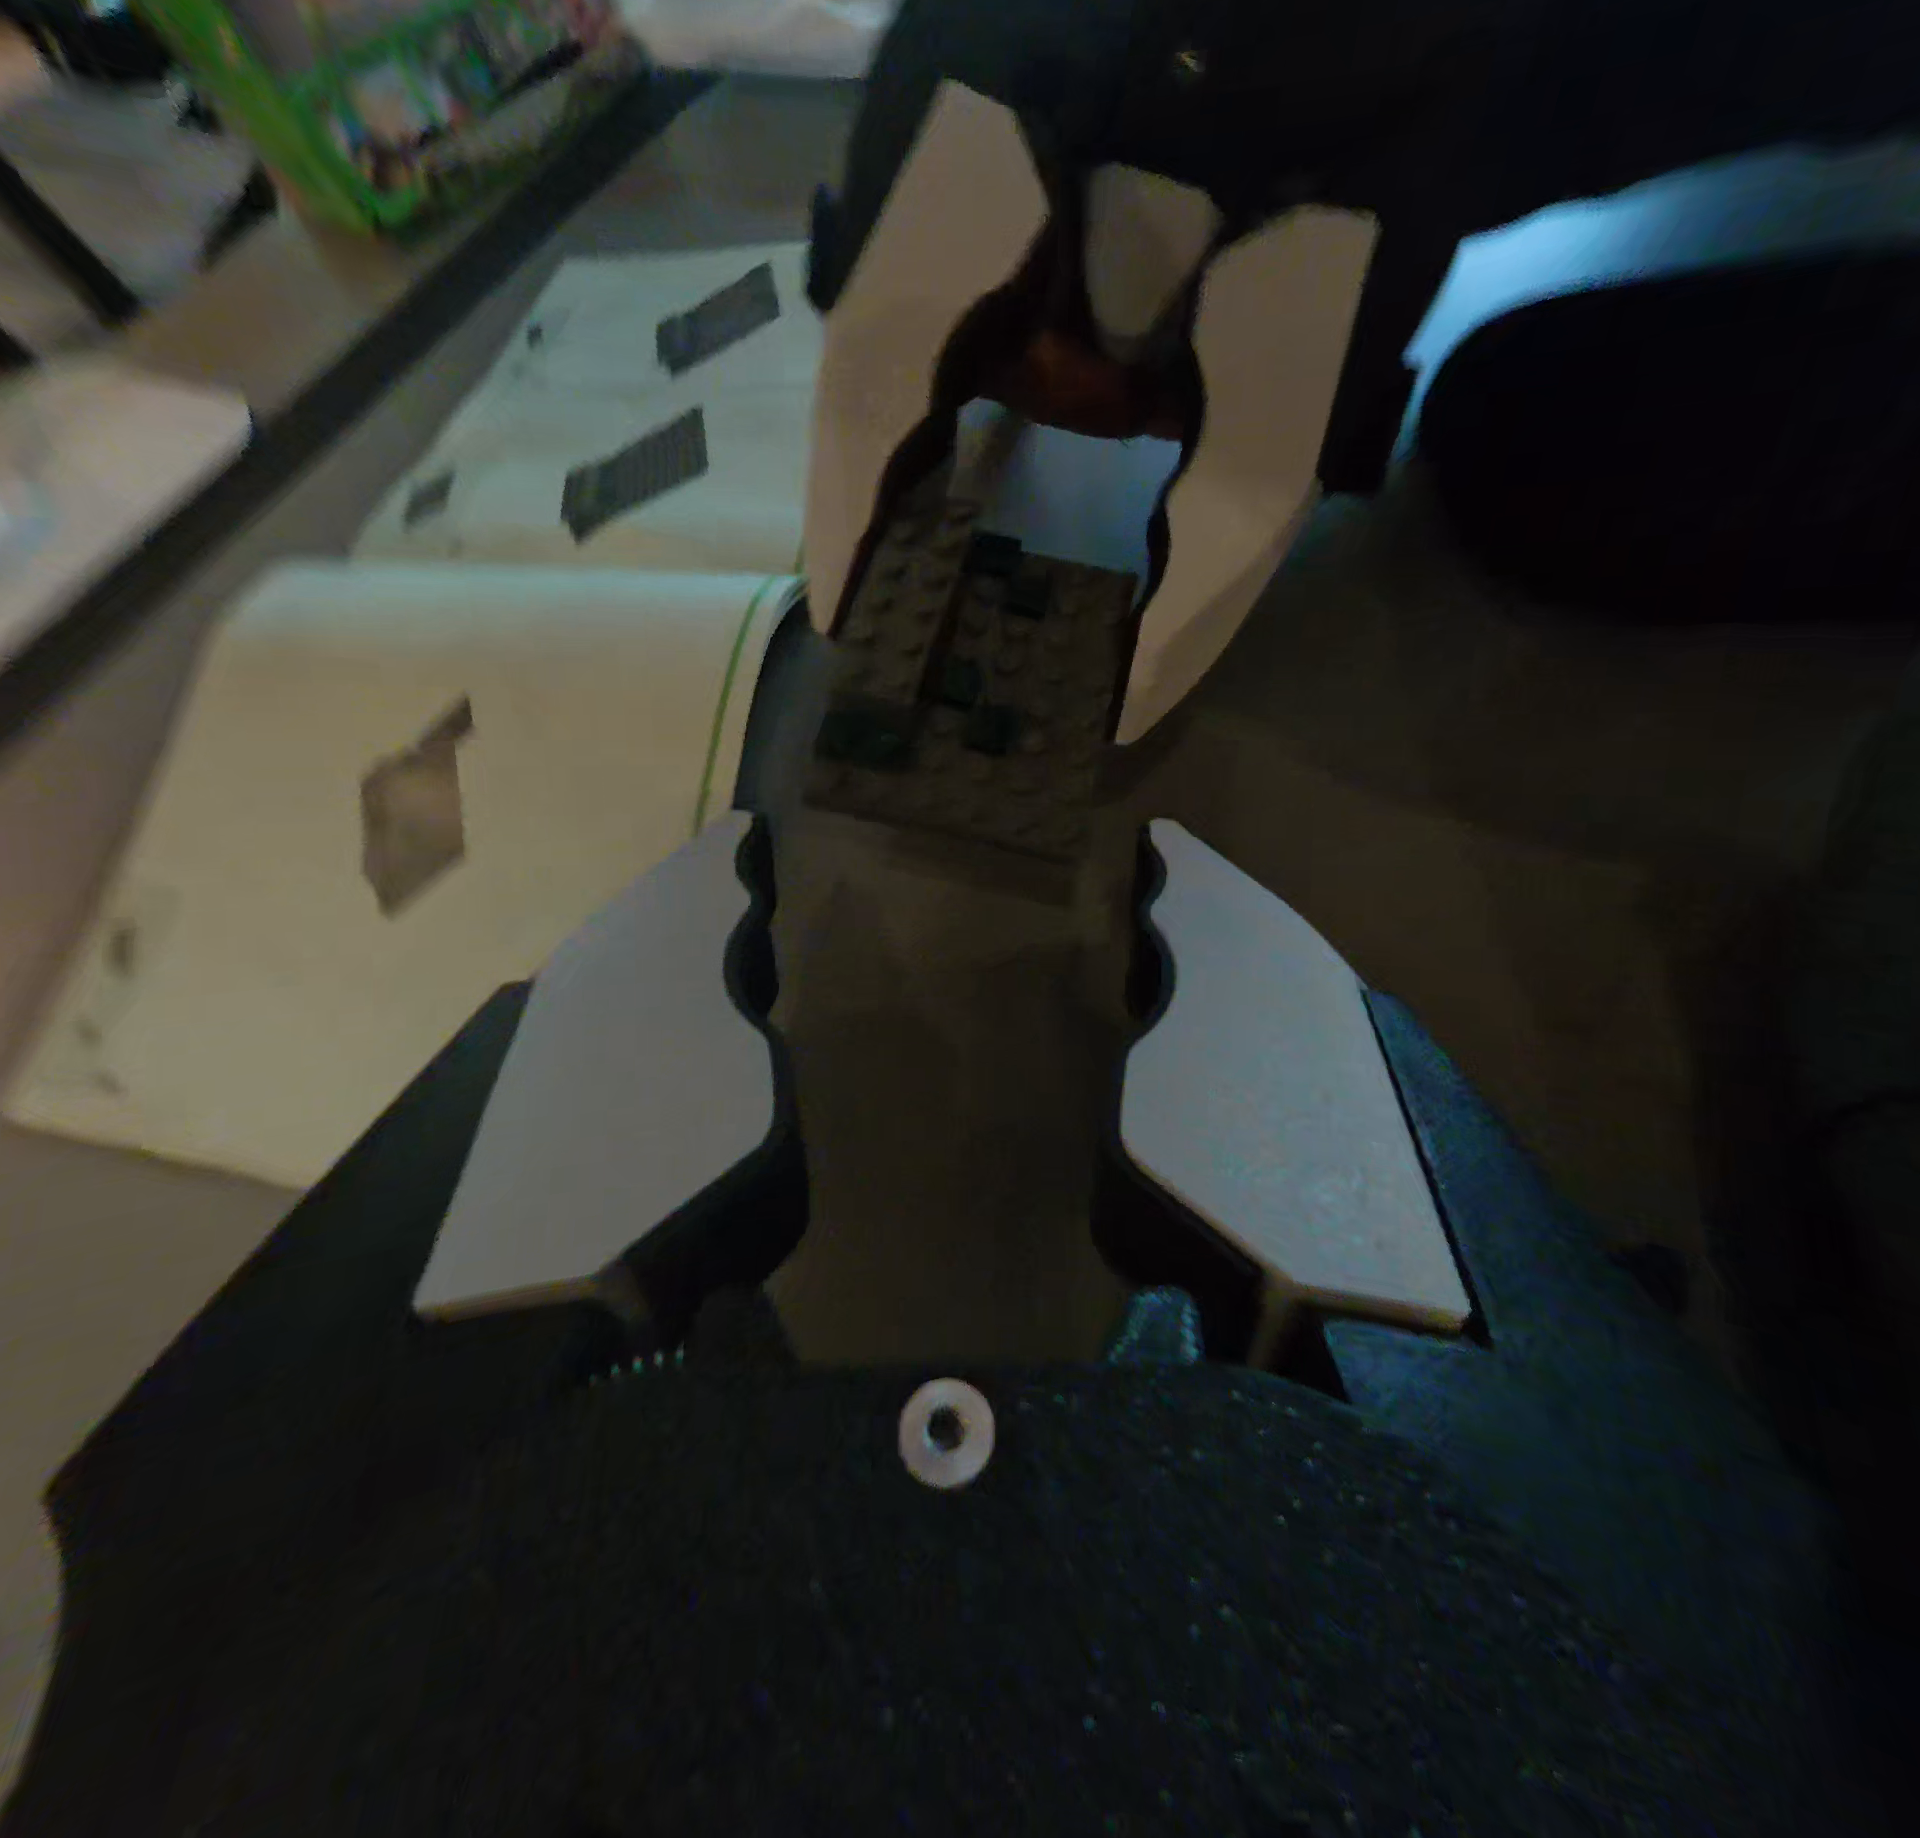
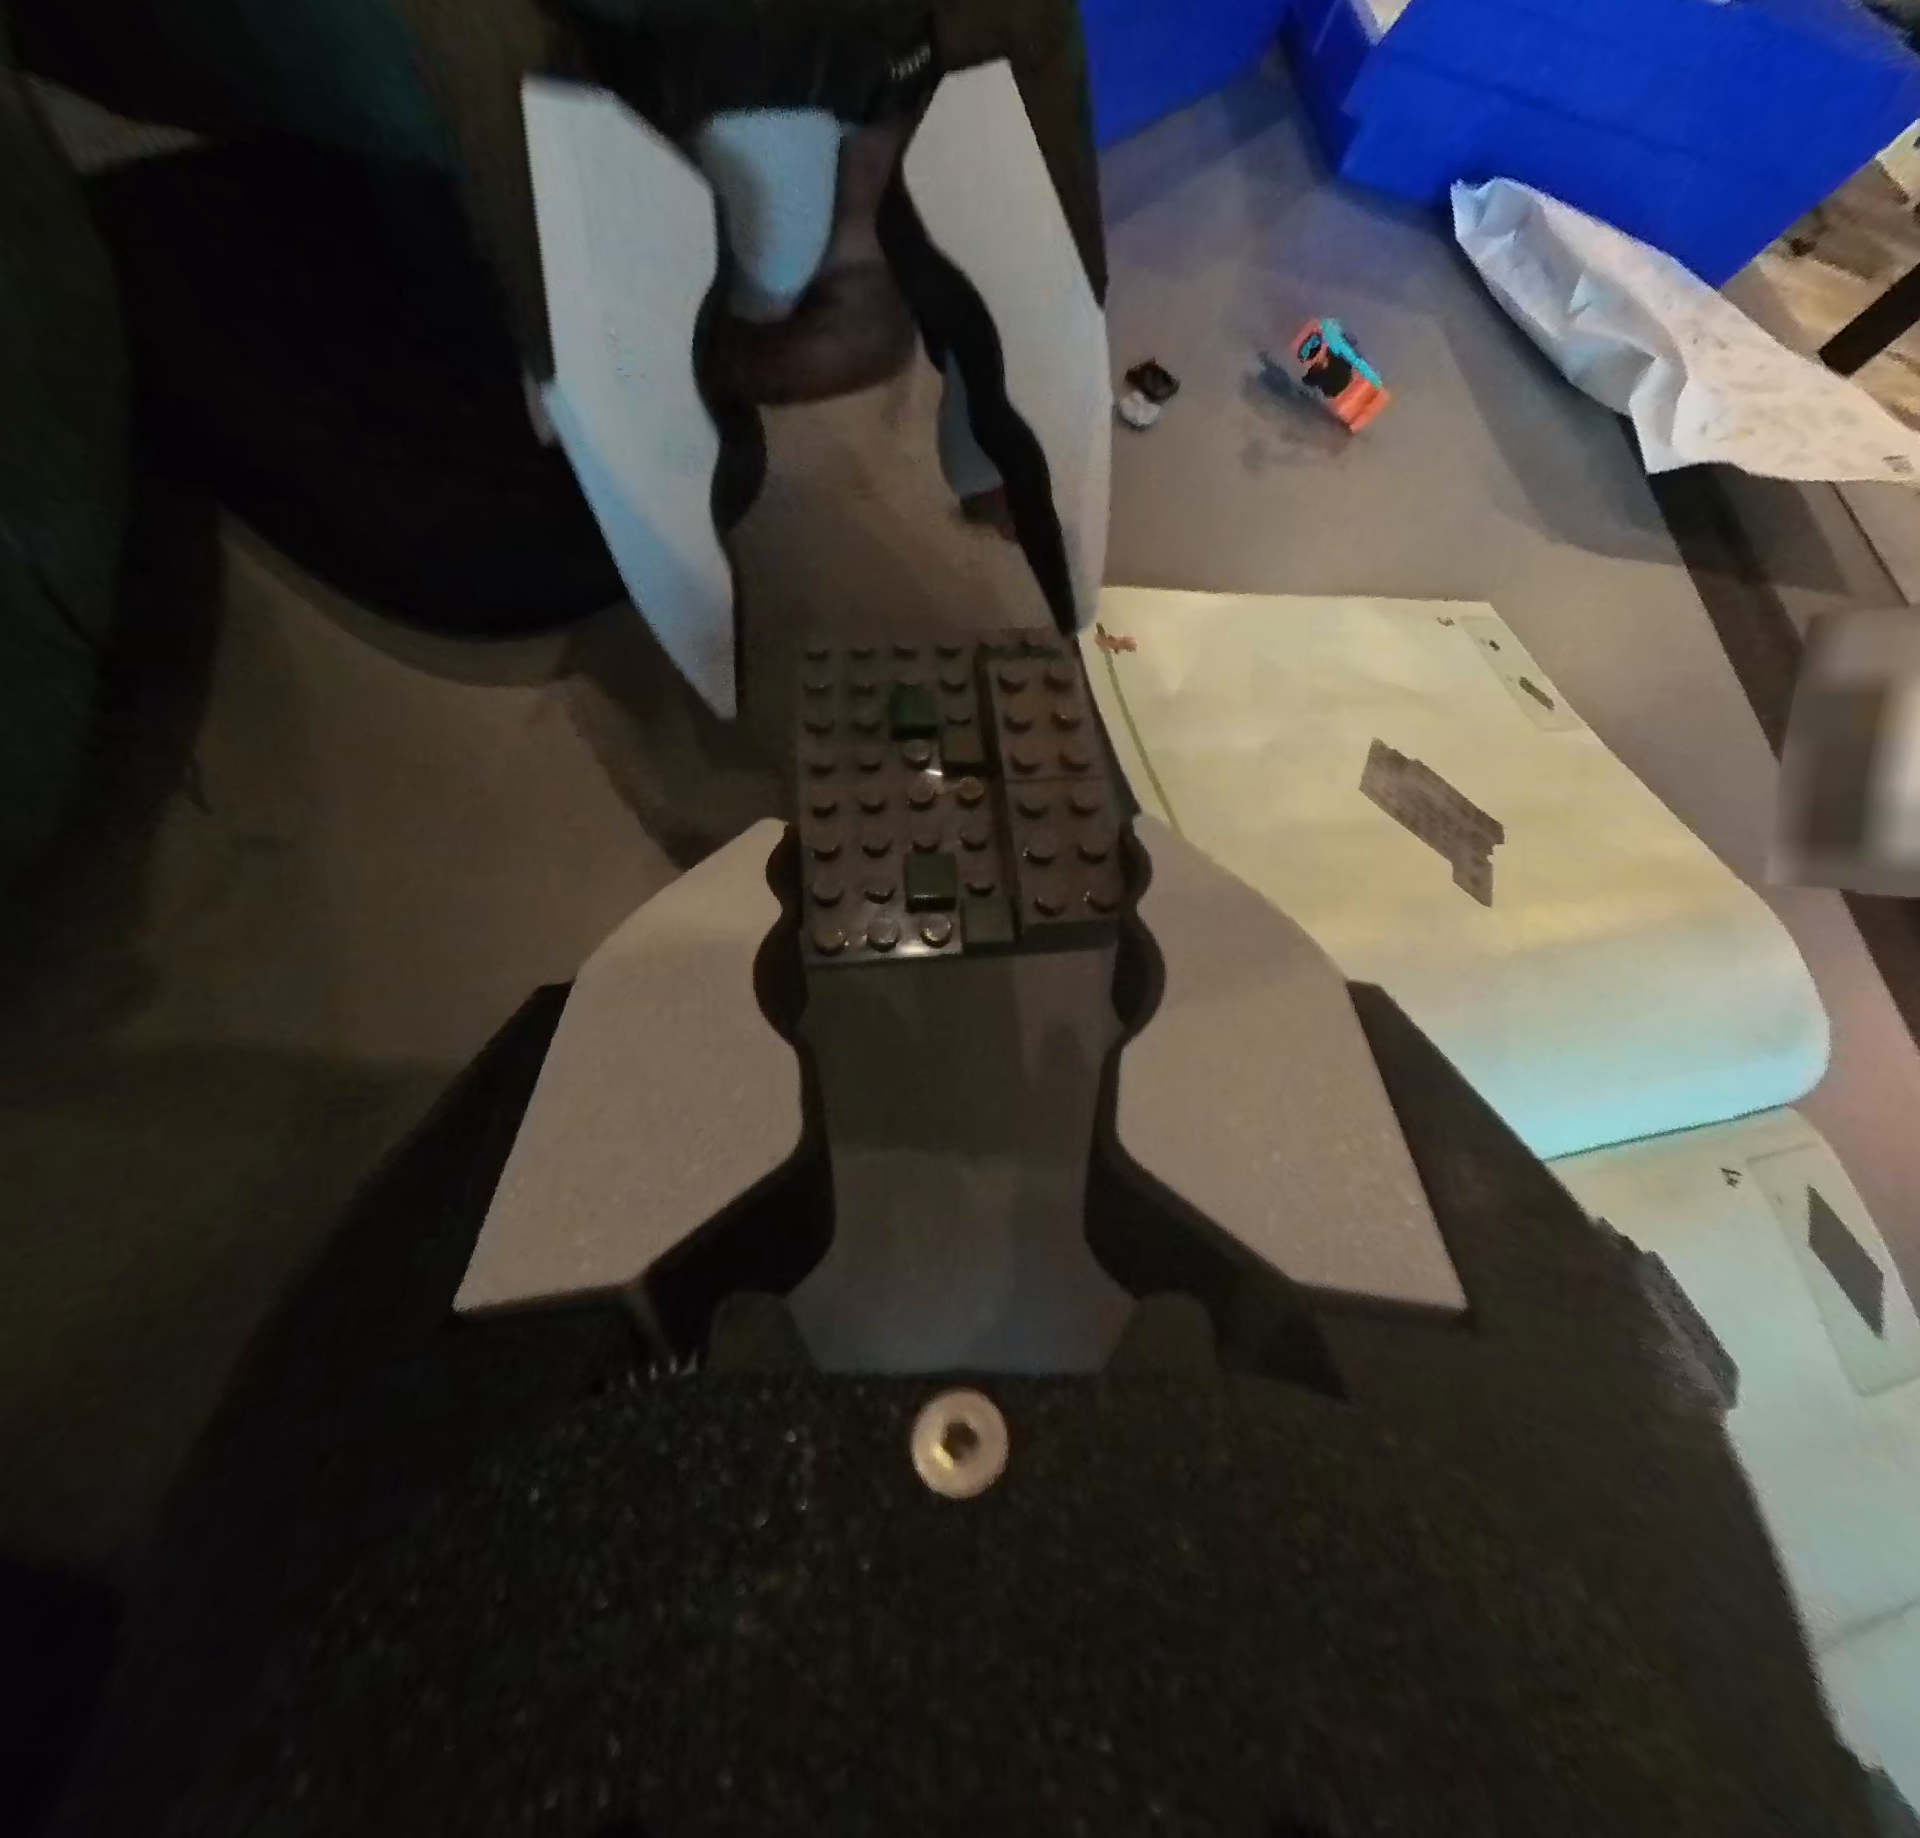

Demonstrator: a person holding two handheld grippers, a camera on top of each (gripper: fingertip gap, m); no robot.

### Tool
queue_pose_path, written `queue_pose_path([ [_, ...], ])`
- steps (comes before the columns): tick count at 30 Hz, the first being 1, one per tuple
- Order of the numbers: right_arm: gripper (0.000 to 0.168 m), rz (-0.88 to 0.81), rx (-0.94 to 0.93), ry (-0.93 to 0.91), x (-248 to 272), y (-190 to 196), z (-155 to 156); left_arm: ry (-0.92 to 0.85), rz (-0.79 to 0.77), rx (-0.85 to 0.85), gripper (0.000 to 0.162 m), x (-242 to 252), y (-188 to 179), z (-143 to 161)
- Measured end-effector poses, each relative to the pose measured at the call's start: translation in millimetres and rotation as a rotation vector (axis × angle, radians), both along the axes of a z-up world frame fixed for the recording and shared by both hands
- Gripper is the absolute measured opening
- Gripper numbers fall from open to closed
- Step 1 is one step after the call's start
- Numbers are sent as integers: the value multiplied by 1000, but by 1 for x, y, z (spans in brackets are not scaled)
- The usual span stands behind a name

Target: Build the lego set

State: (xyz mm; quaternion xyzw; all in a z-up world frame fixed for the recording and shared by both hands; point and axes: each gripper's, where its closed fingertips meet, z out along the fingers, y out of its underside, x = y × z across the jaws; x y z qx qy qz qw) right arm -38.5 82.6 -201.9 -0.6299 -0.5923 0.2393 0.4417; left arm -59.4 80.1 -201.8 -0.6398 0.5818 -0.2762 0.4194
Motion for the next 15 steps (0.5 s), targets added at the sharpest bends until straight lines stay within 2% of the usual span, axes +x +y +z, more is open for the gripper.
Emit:
queue_pose_path([
  [3, 57, 9, -15, 17, -2, -5, 5, 12, -44, 83, 64, 5, -2, 4],
  [5, 57, 14, -15, 28, -3, -8, 9, -11, -63, 105, 55, 8, -4, 9],
  [13, 57, 25, -23, 69, -4, -19, 21, -88, -107, 187, 53, 7, -12, 19],
  [15, 63, 25, -51, 111, -4, -21, 31, -113, -114, 206, 53, 5, -15, 23],
])
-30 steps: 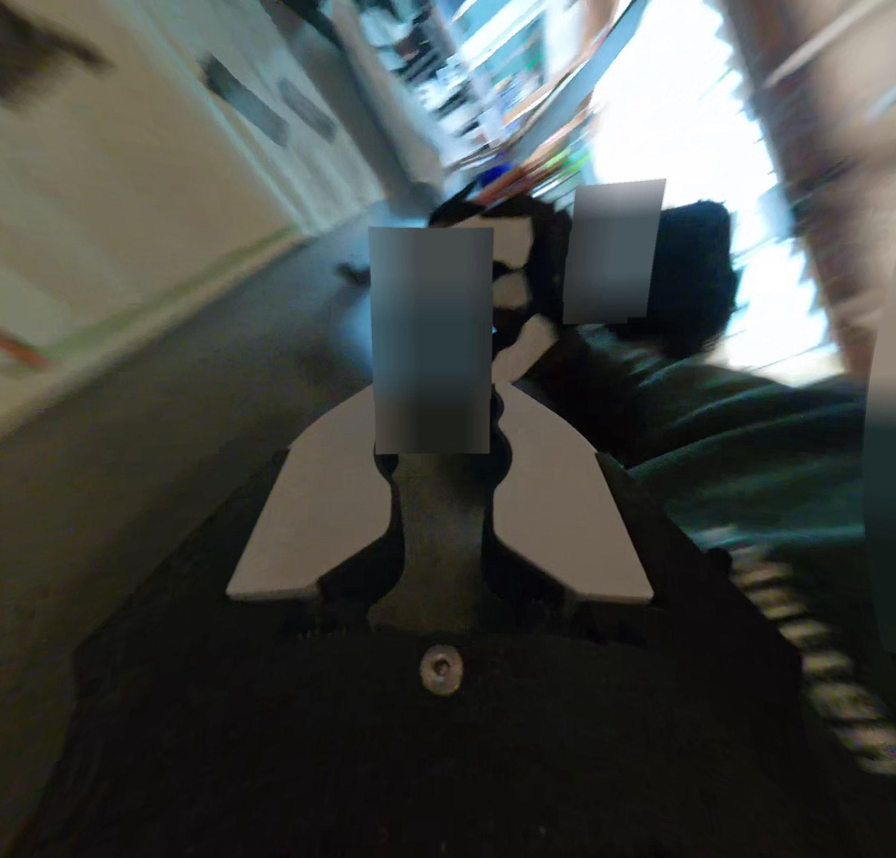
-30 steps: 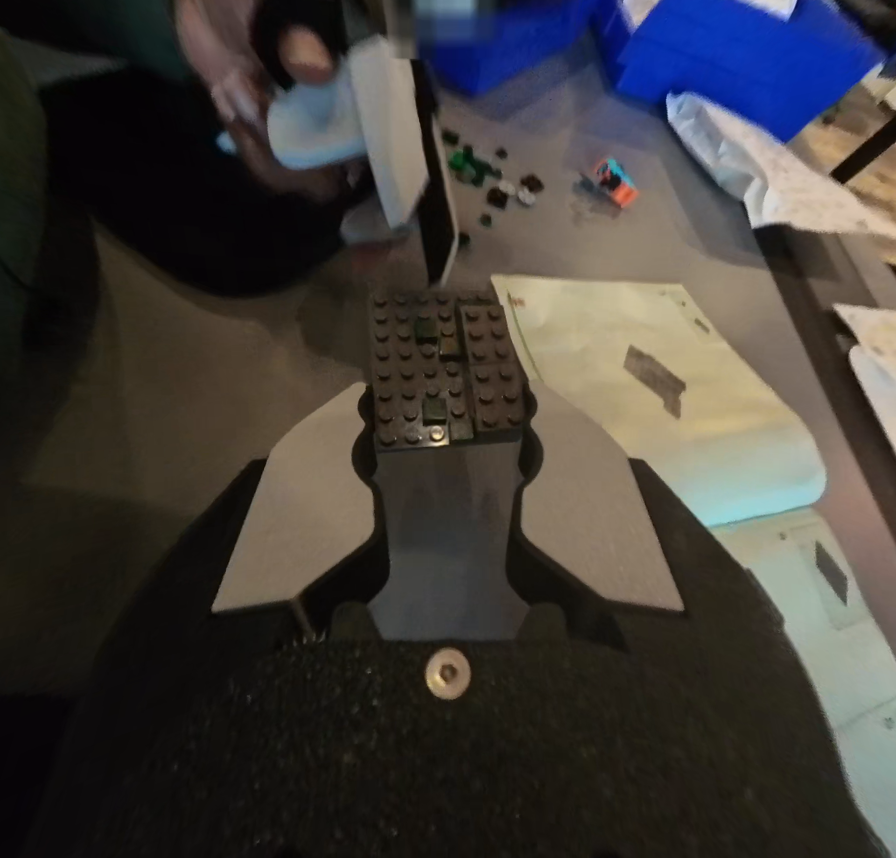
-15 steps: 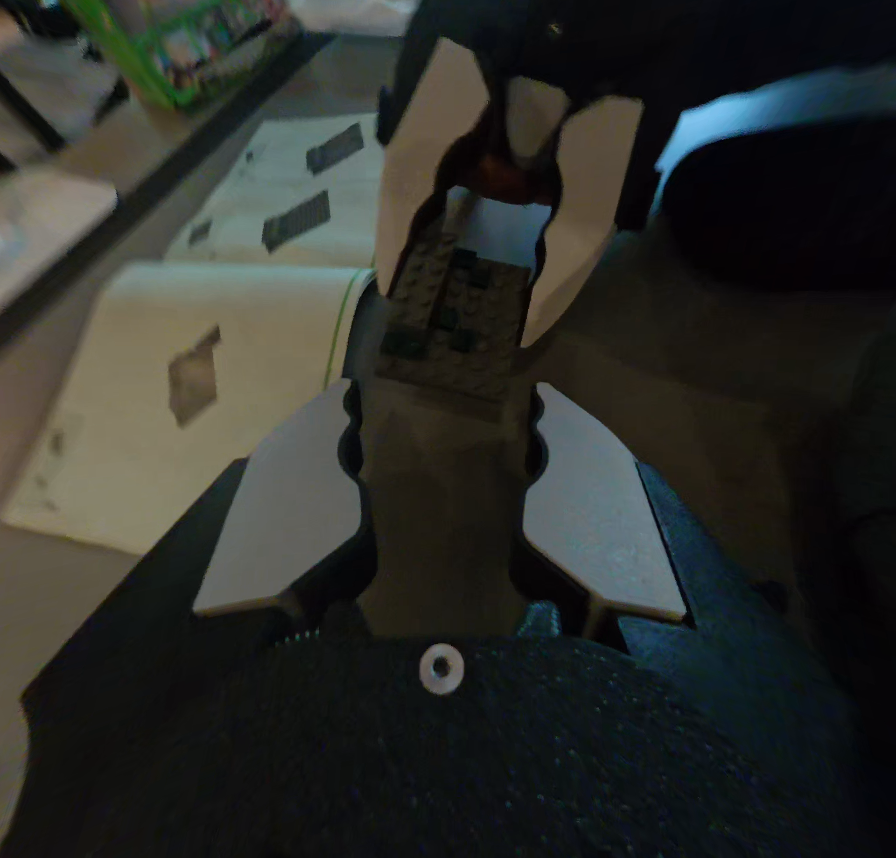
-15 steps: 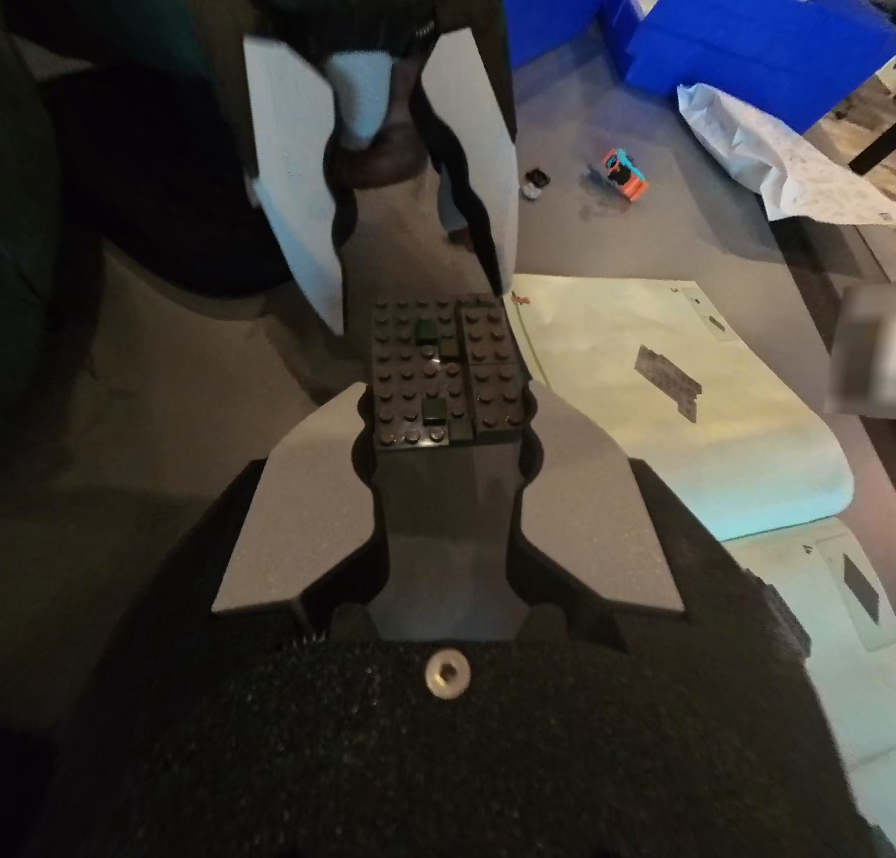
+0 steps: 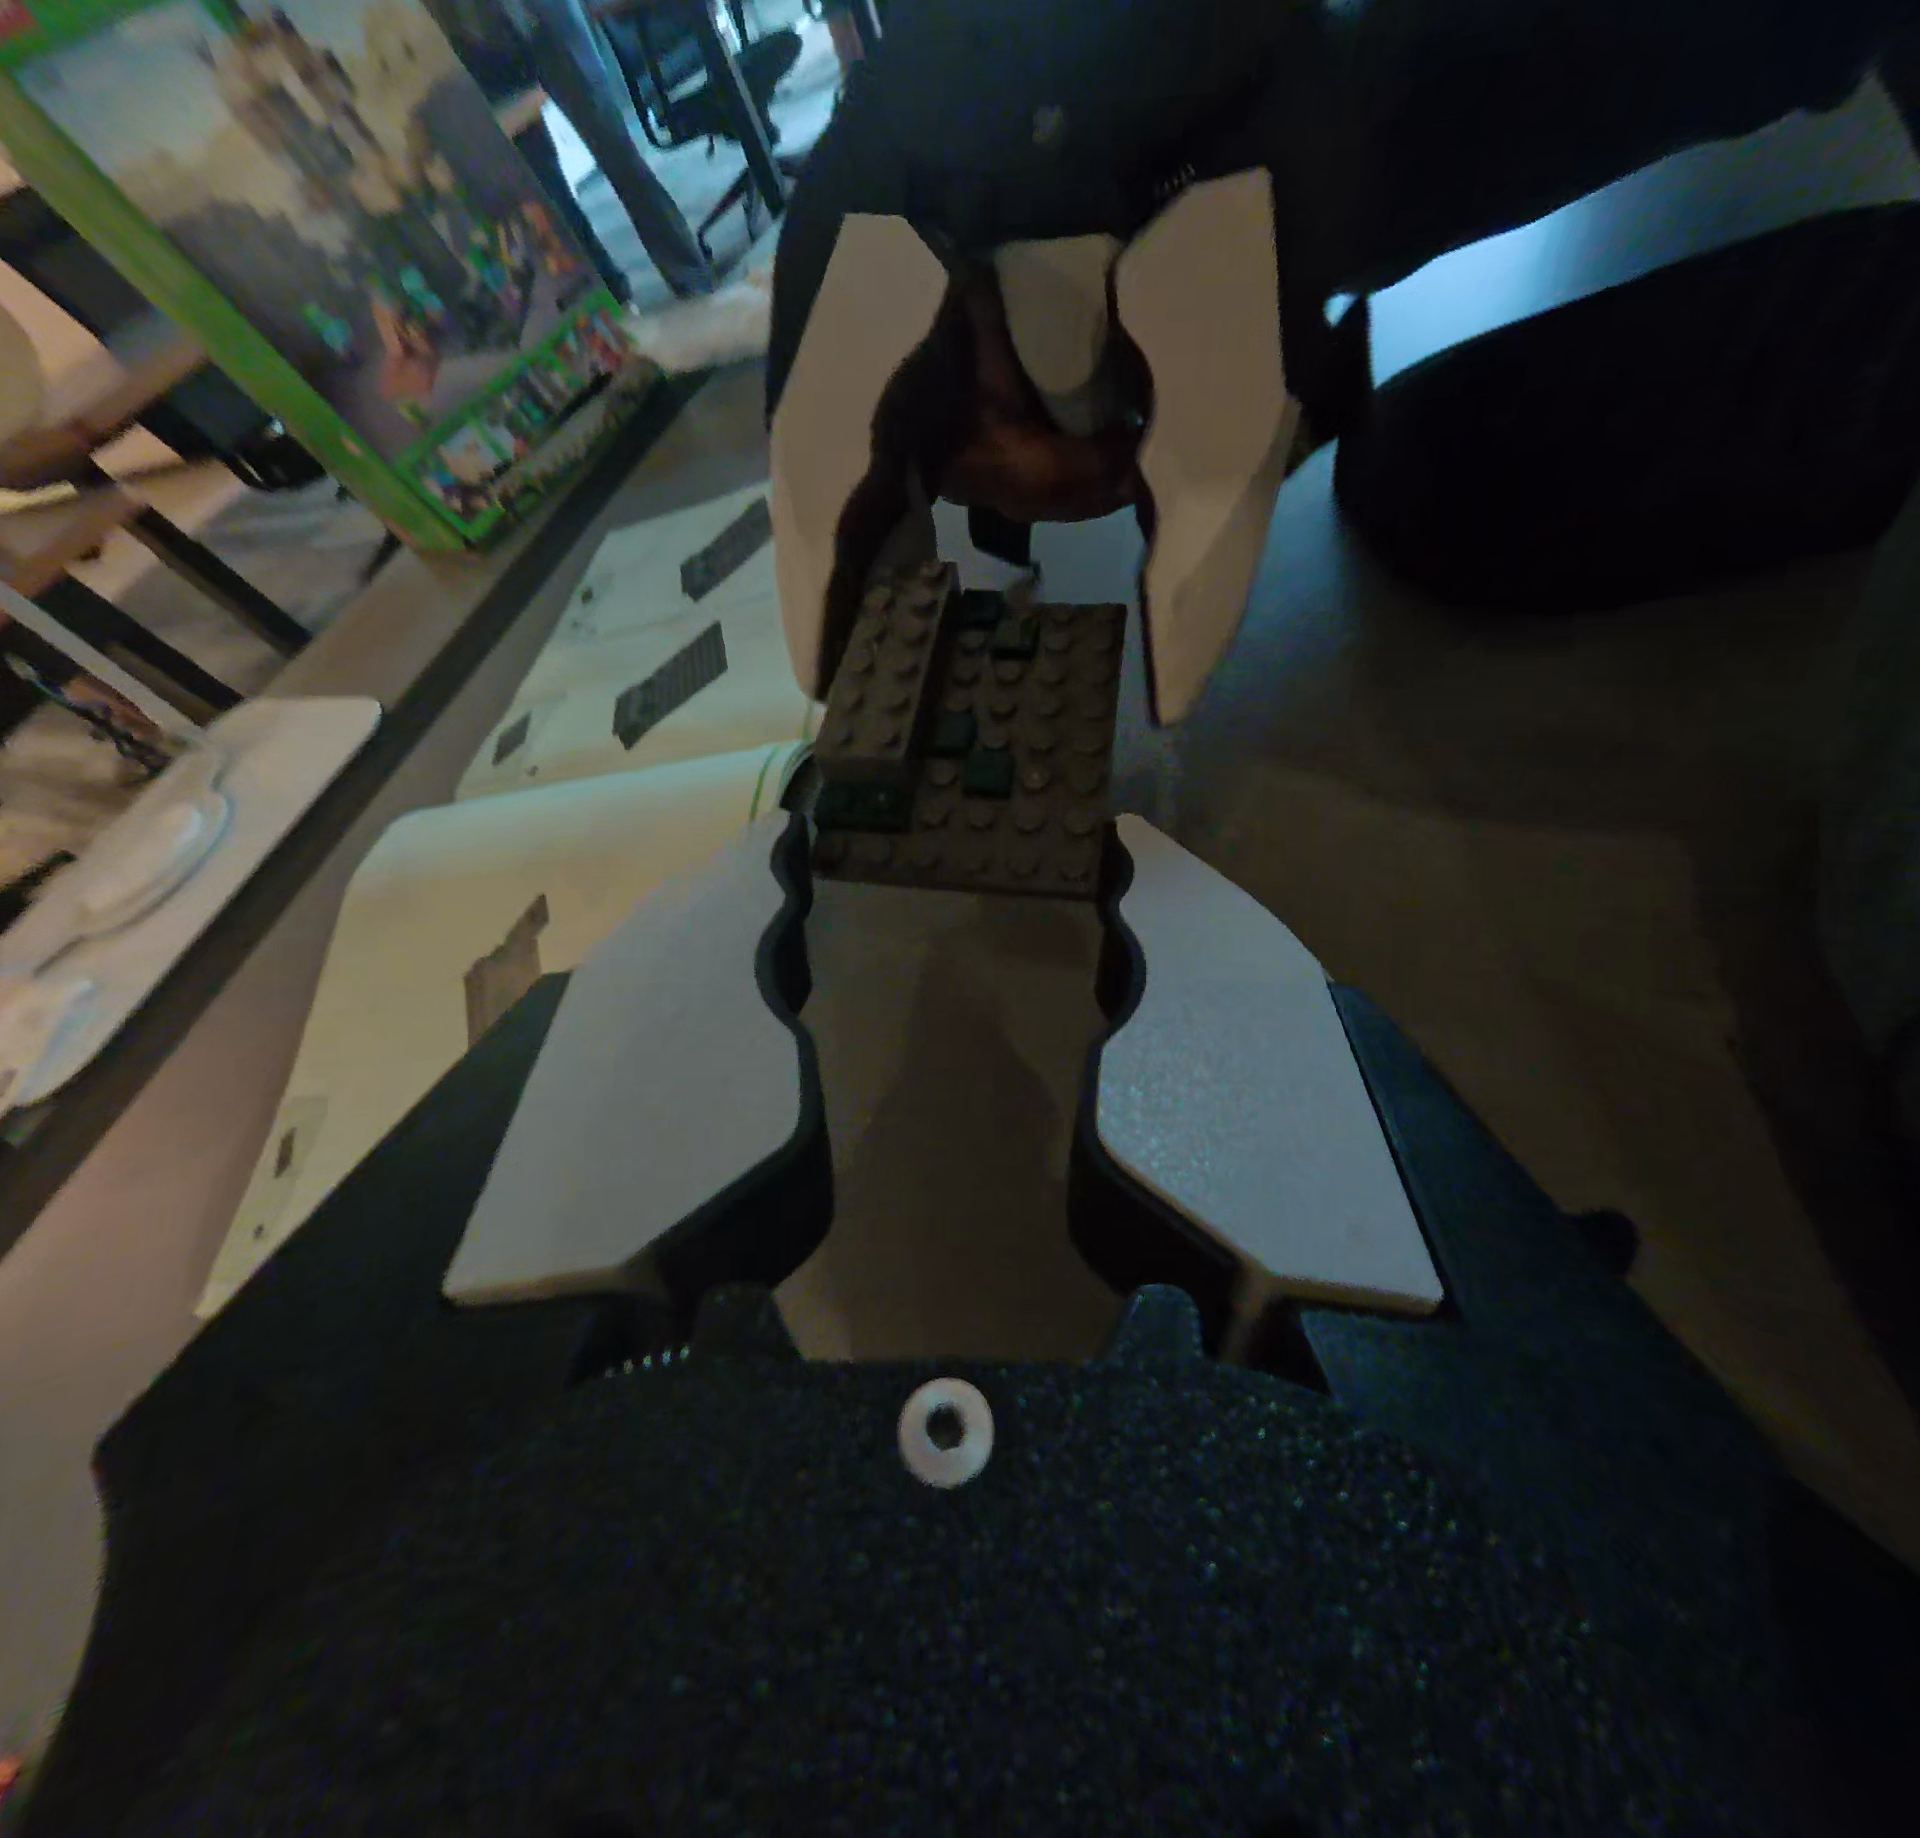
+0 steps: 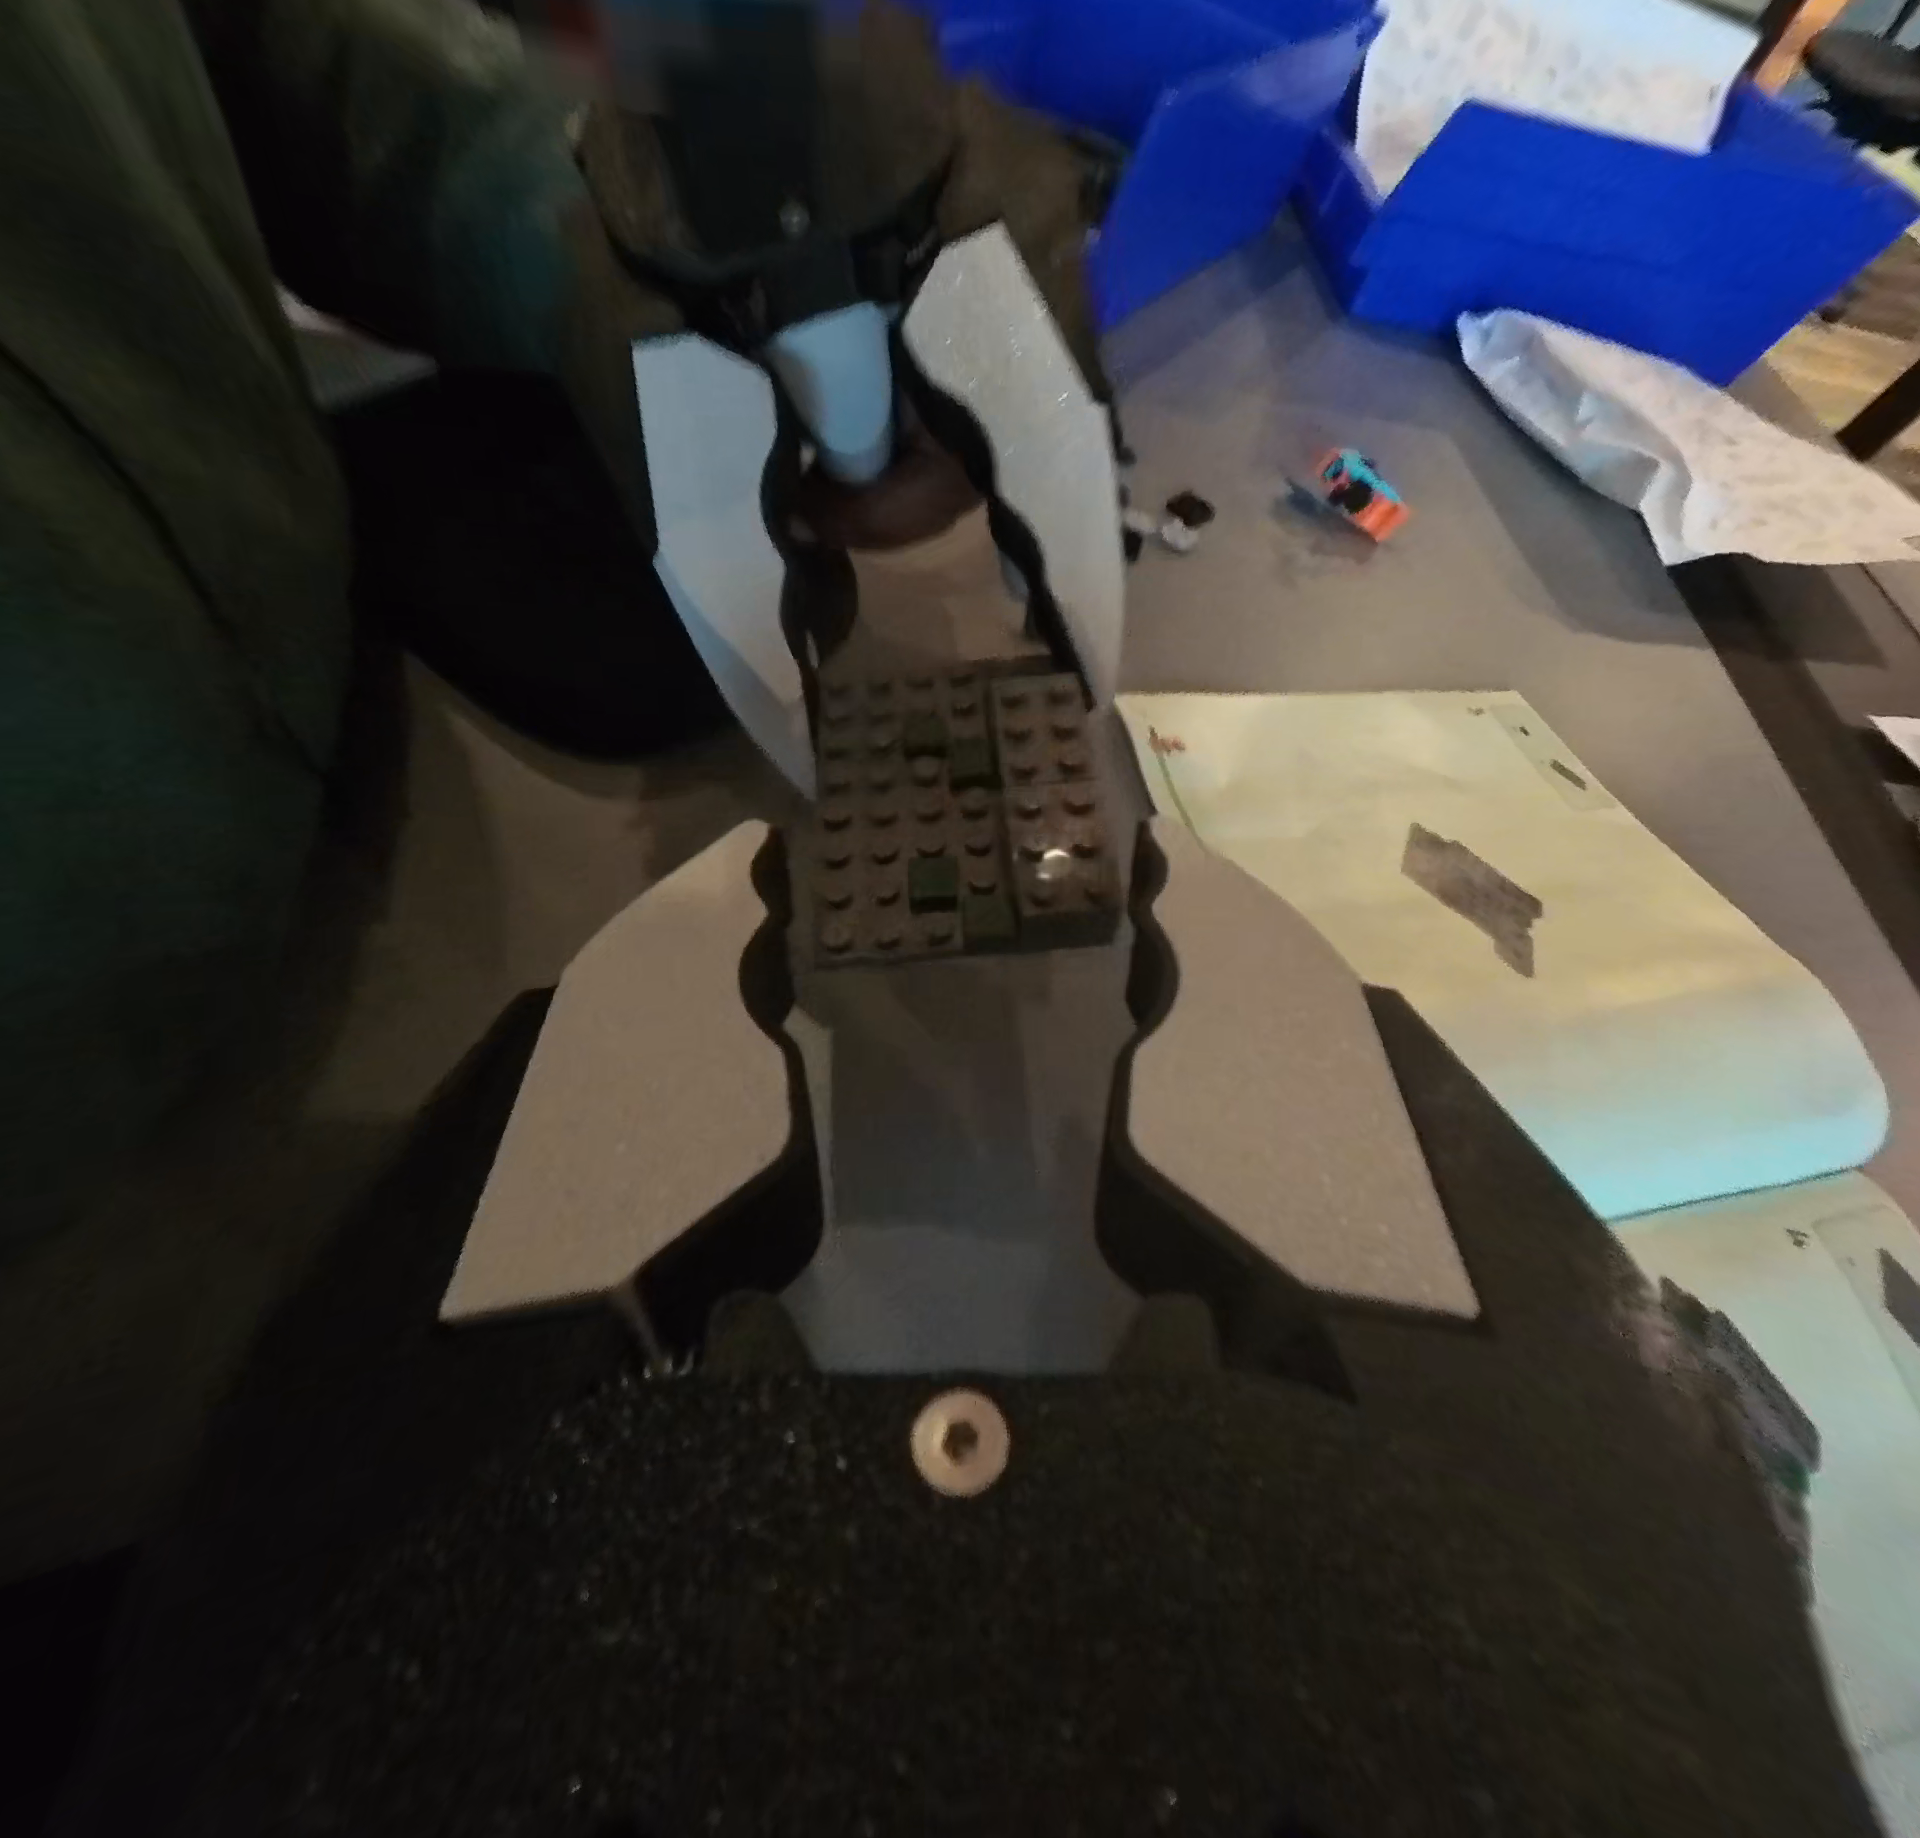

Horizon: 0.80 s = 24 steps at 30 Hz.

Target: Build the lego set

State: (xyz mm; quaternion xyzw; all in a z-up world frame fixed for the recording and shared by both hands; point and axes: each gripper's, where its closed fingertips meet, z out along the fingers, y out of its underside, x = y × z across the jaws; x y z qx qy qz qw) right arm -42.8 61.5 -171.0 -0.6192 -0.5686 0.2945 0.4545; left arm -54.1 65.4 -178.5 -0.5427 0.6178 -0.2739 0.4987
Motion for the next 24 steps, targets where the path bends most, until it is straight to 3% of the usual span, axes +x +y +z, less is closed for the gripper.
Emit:
queue_pose_path([
  [4, 55, -29, -12, 69, 2, 5, 24, -26, -22, 20, 53, 0, -7, 8],
  [14, 30, 8, 30, 5, -8, -8, 32, -56, -29, 84, 53, 0, -16, 26],
  [24, 25, 8, 51, 4, -8, -14, 40, -66, -42, 96, 53, 0, -23, 32],
])
